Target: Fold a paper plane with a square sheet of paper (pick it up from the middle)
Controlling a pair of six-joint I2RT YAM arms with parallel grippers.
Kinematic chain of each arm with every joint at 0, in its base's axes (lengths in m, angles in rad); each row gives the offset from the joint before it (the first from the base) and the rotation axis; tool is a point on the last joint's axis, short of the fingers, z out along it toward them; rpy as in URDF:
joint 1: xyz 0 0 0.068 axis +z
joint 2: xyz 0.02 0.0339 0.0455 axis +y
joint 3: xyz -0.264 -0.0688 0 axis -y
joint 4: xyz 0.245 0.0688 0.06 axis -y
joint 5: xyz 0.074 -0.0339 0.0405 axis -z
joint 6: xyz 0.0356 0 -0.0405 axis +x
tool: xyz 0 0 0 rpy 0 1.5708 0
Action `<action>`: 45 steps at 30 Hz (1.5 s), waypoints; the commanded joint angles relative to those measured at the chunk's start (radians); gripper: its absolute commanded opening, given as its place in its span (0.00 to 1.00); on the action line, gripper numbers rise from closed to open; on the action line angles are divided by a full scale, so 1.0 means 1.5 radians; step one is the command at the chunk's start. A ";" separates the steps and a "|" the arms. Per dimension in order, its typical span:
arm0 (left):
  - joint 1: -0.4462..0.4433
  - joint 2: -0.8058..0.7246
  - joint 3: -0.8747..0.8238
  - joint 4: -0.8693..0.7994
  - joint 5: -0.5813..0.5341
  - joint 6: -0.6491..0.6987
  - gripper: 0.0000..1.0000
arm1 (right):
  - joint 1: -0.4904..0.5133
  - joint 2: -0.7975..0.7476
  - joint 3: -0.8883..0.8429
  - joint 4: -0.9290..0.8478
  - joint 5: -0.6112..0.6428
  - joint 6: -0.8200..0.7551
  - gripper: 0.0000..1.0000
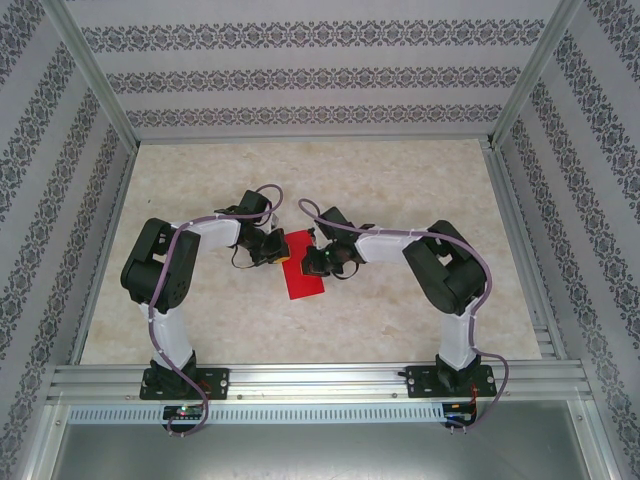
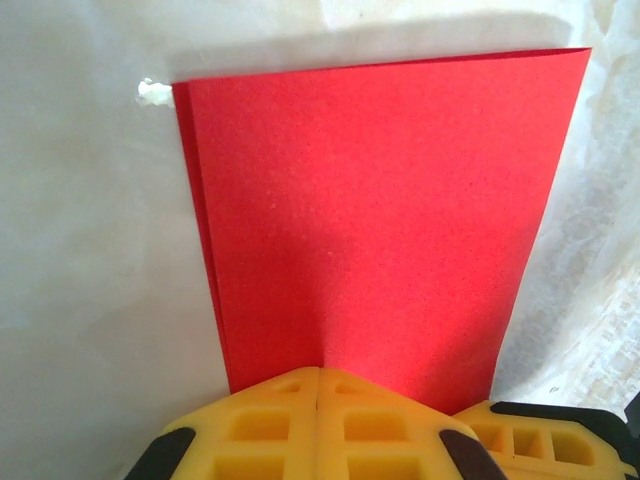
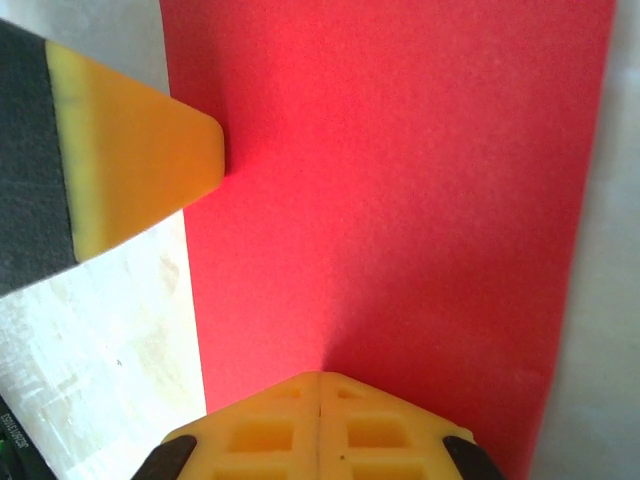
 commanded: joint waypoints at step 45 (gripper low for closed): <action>-0.004 0.060 -0.038 -0.091 -0.114 0.029 0.00 | -0.039 -0.111 -0.038 0.053 -0.066 -0.017 0.02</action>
